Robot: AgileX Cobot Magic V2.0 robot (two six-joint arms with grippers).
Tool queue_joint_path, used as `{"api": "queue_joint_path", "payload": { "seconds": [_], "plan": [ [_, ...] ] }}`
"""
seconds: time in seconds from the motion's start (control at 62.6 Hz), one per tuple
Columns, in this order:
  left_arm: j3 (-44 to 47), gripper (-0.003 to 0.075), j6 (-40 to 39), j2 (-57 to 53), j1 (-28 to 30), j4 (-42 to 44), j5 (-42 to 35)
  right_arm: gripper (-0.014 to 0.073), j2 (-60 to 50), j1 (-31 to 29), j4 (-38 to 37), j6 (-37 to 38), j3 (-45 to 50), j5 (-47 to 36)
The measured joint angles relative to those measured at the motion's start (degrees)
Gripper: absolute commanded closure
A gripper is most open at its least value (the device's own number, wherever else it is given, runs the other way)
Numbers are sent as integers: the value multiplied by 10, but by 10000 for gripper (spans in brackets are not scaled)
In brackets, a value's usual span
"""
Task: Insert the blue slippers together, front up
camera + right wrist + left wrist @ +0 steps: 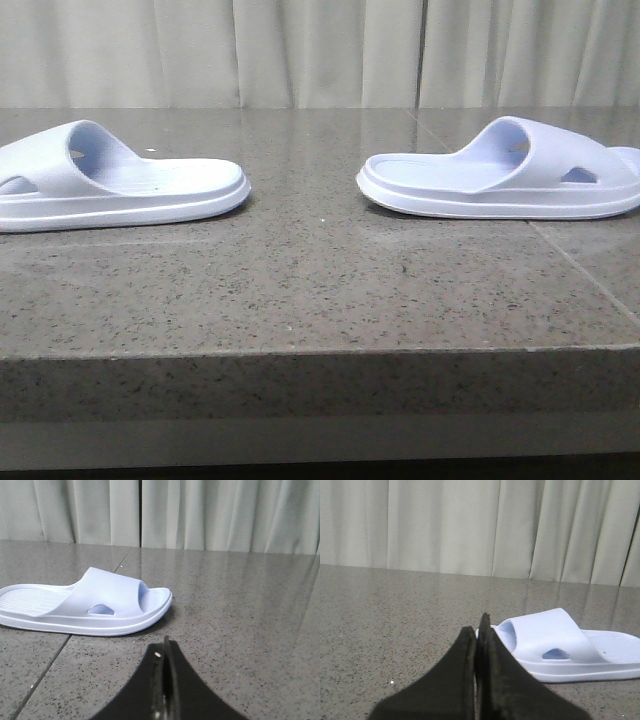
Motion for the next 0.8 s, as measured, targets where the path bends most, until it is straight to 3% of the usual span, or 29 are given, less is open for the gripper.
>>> {"api": "queue_joint_path", "payload": {
  "seconds": [0.447, 0.799],
  "plan": [
    [-17, 741, 0, 0, 0, 0, -18, 662, 0, 0, 6, 0, -9, -6],
    [-254, 741, 0, 35, 0, 0, 149, 662, 38, 0, 10, 0, -230, 107]
  ]
}}
